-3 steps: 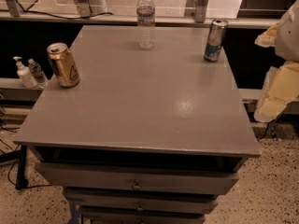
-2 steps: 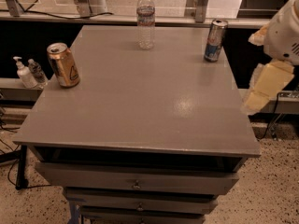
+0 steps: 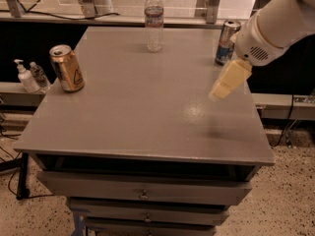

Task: Knock water bottle over

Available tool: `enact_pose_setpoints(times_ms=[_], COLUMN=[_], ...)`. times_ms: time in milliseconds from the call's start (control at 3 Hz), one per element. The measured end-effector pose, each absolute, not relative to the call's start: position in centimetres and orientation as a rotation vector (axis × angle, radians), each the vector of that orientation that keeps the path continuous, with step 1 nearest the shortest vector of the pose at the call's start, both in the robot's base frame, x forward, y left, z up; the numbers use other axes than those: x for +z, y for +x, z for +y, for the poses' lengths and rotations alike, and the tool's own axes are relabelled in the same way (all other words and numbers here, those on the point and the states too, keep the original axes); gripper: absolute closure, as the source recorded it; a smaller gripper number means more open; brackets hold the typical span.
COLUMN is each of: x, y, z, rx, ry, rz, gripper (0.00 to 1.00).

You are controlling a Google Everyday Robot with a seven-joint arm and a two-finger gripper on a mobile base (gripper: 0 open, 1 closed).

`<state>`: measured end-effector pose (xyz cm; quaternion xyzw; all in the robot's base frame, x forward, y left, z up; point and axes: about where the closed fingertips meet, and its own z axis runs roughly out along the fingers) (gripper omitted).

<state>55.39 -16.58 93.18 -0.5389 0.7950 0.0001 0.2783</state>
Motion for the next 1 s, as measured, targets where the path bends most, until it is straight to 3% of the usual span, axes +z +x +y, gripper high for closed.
enact_pose_setpoints(times_ms=[333,1000], x=[92.00,91.93], y=[60.19,61.16], z=[-13.73,-13.32], rx=[0.079,0.110], ry=[-1.332,-1.316], rz=[2.107,2.085], gripper=[0.00,0.00])
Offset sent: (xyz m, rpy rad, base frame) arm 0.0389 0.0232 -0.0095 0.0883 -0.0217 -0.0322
